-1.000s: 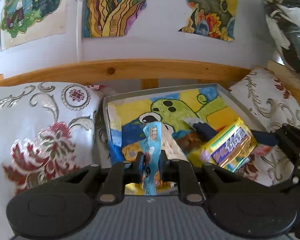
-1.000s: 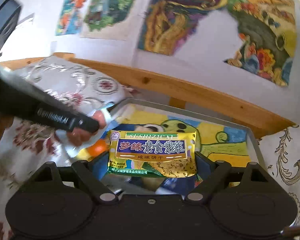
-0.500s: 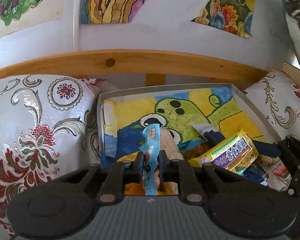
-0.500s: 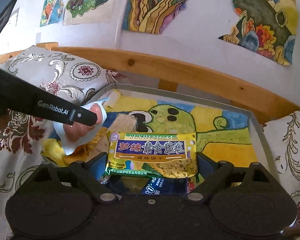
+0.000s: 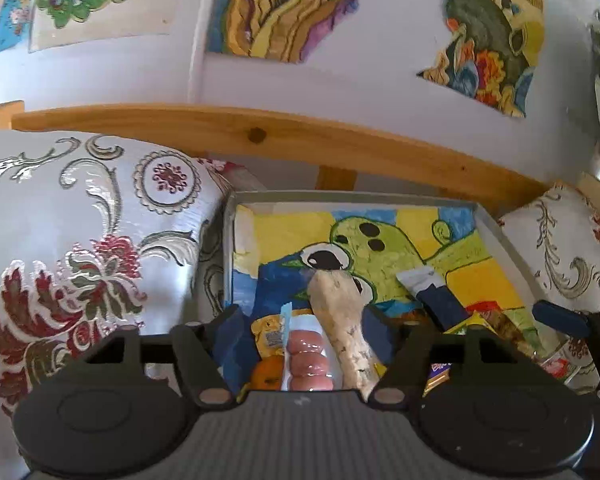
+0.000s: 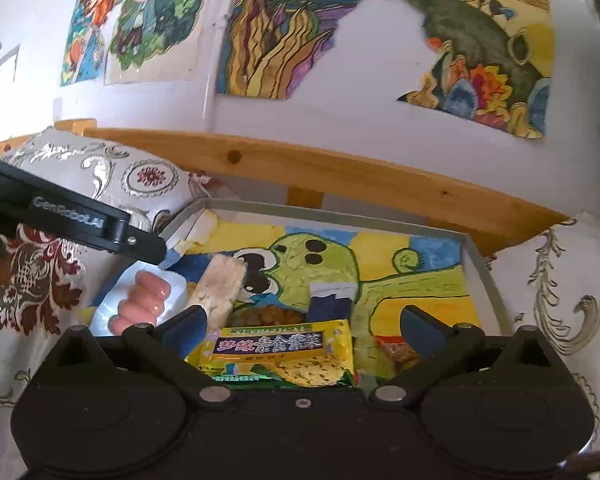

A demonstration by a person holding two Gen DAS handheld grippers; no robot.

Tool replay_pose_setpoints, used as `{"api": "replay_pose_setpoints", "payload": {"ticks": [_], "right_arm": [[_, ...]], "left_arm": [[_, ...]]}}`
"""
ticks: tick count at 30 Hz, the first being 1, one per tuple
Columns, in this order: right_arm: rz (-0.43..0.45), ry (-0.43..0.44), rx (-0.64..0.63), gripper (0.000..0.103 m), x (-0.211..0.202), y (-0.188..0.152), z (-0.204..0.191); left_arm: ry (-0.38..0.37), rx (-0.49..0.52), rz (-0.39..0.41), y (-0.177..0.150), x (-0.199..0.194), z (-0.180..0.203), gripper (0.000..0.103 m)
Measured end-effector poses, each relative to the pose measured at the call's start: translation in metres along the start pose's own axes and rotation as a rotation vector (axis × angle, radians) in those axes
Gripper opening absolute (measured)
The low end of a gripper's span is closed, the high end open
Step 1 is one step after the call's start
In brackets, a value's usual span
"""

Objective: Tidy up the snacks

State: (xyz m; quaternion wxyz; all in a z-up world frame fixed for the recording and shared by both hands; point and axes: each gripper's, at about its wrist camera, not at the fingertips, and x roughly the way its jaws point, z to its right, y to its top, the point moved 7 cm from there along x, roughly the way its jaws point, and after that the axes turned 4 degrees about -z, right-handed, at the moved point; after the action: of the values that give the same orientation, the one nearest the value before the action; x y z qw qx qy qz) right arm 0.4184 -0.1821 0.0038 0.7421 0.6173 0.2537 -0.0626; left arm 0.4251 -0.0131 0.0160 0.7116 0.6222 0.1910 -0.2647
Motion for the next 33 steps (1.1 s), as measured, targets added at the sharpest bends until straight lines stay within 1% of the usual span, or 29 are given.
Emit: {"api": "replay_pose_setpoints", "payload": {"ticks": [1, 3, 4, 6, 11, 15, 19, 26, 30, 33], "right_arm": [[0.005, -0.007, 0.006, 0.102, -0.003, 0.0, 0.001], [0.021, -0.02, 0.014, 0.102, -0.011, 0.001, 0.004], [0.029, -0.026, 0.019, 0.102, -0.016, 0.001, 0.005], [0.046, -0.036, 0.029, 0.102, -0.026, 0.001, 0.008], [0.074, -0.047, 0.056, 0.102, -0.052, -0.004, 0.011], [0.089, -0.048, 0.086, 0.102, -0.077, -0.012, 0.012], [0.096, -0.044, 0.112, 0.102, -0.101, -0.022, 0.011], [0.107, -0.049, 0.146, 0.102, -0.143, -0.042, 0.009], [0.095, -0.047, 0.166, 0.102, -0.16, -0.057, 0.007], [0.078, -0.045, 0.182, 0.102, -0.171, -0.072, 0.006]], "left_arm": [[0.007, -0.008, 0.012, 0.0, -0.004, -0.002, 0.08], [0.023, -0.02, 0.042, -0.001, -0.011, -0.005, 0.089], [0.032, -0.027, 0.056, -0.001, -0.015, -0.006, 0.09], [0.044, -0.037, 0.082, -0.004, -0.024, -0.008, 0.096], [0.082, -0.055, 0.159, -0.015, -0.049, -0.012, 0.102], [0.11, -0.064, 0.195, -0.031, -0.07, -0.012, 0.102], [0.119, -0.078, 0.192, -0.053, -0.087, -0.012, 0.102], [0.167, -0.045, 0.225, -0.089, -0.121, -0.007, 0.102], [0.16, -0.059, 0.223, -0.106, -0.135, -0.004, 0.102], [0.166, -0.052, 0.227, -0.117, -0.142, 0.0, 0.102]]}}
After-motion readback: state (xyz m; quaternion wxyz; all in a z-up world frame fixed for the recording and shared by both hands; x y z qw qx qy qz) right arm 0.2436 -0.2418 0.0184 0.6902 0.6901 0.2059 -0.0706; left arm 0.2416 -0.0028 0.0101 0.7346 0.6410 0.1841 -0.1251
